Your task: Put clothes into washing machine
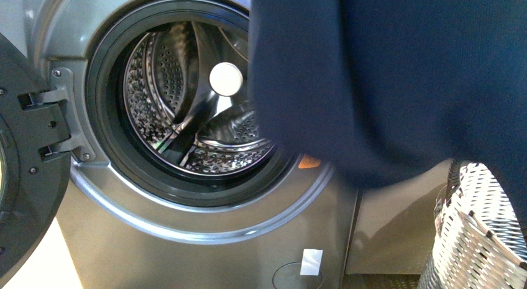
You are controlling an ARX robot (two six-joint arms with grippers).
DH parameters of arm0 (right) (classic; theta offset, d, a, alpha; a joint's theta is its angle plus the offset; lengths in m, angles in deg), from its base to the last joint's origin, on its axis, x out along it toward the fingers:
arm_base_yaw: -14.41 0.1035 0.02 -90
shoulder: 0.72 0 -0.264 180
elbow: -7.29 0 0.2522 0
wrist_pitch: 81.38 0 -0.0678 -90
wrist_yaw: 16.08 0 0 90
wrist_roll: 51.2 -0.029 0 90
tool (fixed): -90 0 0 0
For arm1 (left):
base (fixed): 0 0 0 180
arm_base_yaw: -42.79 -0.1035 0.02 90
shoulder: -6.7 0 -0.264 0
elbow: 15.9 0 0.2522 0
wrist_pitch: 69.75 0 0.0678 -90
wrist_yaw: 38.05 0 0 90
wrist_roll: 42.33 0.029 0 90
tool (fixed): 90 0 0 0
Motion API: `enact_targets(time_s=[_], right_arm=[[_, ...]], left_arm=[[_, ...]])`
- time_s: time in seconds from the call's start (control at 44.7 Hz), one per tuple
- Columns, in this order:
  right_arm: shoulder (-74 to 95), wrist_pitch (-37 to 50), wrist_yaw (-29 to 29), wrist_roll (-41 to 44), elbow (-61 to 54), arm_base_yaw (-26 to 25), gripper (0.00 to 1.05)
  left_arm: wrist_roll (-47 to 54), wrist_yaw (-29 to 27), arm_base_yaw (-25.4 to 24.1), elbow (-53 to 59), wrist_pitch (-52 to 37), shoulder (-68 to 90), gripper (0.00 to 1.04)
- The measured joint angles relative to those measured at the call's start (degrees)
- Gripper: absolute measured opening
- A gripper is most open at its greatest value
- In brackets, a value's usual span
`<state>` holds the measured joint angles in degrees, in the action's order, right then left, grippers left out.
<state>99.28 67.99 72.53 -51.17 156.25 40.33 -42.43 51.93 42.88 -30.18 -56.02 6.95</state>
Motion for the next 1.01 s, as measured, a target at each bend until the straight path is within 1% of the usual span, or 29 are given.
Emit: enact_targets(time_s=[0.336, 0.403, 0.425, 0.47, 0.515, 0.559, 0.604, 0.649, 0.738, 0.85, 0.94, 1.007], right_arm=[[-0.5, 0.2, 0.1, -0.2, 0.0, 0.0, 0.05], [-0.5, 0.2, 0.1, -0.2, 0.0, 0.0, 0.05], [-0.5, 0.2, 0.1, -0.3, 0.0, 0.0, 0.05], [-0.5, 0.2, 0.1, -0.3, 0.0, 0.0, 0.05], [-0.5, 0.2, 0.0, -0.3, 0.0, 0.0, 0.05], [-0.5, 0.2, 0.0, -0.3, 0.0, 0.0, 0.05], [-0.5, 0.2, 0.0, -0.3, 0.0, 0.0, 0.05], [-0.5, 0.2, 0.0, -0.3, 0.0, 0.0, 0.05], [-0.5, 0.2, 0.0, -0.3, 0.0, 0.0, 0.05], [-0.6, 0.2, 0.0, -0.3, 0.0, 0.0, 0.05], [-0.6, 0.2, 0.0, -0.3, 0.0, 0.0, 0.05], [-0.6, 0.2, 0.0, -0.3, 0.0, 0.0, 0.05]], left_arm=[[0.0, 0.1, 0.0, 0.0, 0.0, 0.0, 0.98], [-4.0, 11.6, -4.2, -0.6, -0.1, 2.8, 0.98], [-5.3, 15.5, -5.9, -0.8, -1.0, 4.4, 0.98], [-6.9, 21.5, -9.2, -1.3, -4.0, 8.0, 0.98], [-8.0, 25.7, -12.4, -2.1, -7.8, 11.8, 0.98], [-8.8, 30.4, -16.7, -3.9, -14.6, 18.0, 0.98], [-9.1, 32.9, -20.0, -6.4, -22.4, 25.1, 0.98], [-9.2, 34.9, -21.4, -8.2, -27.2, 30.0, 0.98], [-9.5, 38.5, -22.3, -12.6, -34.7, 38.4, 0.98], [-10.1, 44.1, -21.4, -18.9, -40.9, 46.8, 0.98], [-9.8, 46.6, -19.0, -24.3, -42.1, 52.0, 0.98], [-9.8, 47.1, -16.6, -28.5, -42.0, 54.9, 0.98]])
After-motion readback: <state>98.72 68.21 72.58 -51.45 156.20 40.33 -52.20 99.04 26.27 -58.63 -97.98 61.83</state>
